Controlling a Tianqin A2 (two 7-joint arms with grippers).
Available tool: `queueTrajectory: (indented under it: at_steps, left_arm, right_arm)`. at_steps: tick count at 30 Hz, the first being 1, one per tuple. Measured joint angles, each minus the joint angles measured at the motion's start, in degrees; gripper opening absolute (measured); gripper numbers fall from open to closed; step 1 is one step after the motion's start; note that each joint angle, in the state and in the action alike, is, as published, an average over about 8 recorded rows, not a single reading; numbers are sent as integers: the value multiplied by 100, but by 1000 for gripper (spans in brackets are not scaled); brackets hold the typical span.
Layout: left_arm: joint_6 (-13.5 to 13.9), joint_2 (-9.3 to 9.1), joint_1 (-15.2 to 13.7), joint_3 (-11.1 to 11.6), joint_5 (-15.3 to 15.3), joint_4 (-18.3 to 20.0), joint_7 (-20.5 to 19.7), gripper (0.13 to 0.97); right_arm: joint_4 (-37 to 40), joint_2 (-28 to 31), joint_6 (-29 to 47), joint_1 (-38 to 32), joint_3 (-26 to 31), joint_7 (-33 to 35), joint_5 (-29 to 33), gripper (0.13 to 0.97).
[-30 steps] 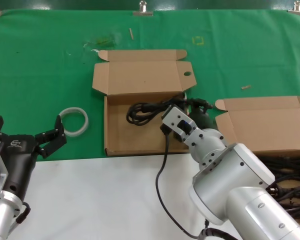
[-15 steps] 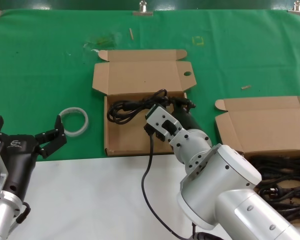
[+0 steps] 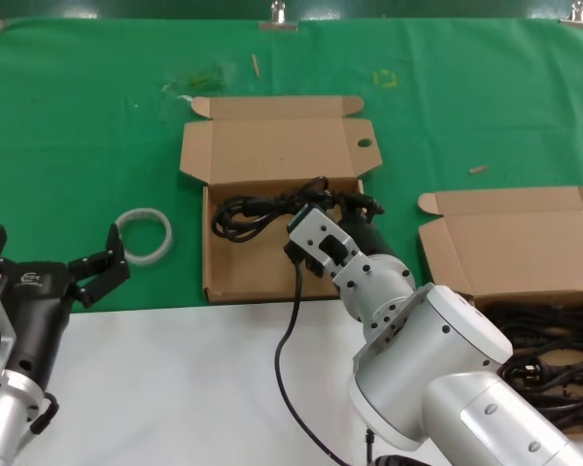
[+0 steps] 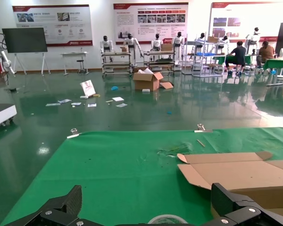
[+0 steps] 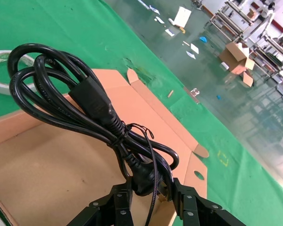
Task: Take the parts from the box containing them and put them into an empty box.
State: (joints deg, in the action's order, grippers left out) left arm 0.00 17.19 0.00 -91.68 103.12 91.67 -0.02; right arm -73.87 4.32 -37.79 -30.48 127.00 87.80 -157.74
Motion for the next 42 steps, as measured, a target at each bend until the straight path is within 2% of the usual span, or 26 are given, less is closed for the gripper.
queueTrajectory:
  at_steps: [10,19,28,36,40,42]
  left_arm:
    - [0,0,0,0,0,0,0,965]
    - [0,0,0,0,0,0,0,965]
    - [0,0,0,0,0,0,0,965]
    - [0,0,0,0,0,0,0,965]
    - [0,0,0,0,0,0,0,965]
    - [0,0,0,0,0,0,0,965]
  right_arm:
    - [-5,36,7,-15,45,-77,0,328]
    - [-5,58,7,-15,45,-78,0,410]
    - [-7,61,11,-12,42,-85,5,557]
    - [-91,65,188,134,-129,-494,261,748]
    - [-171,67,360,274,-292,-891,510,748]
    - [-216,68,454,350,-381,-1107,646,782]
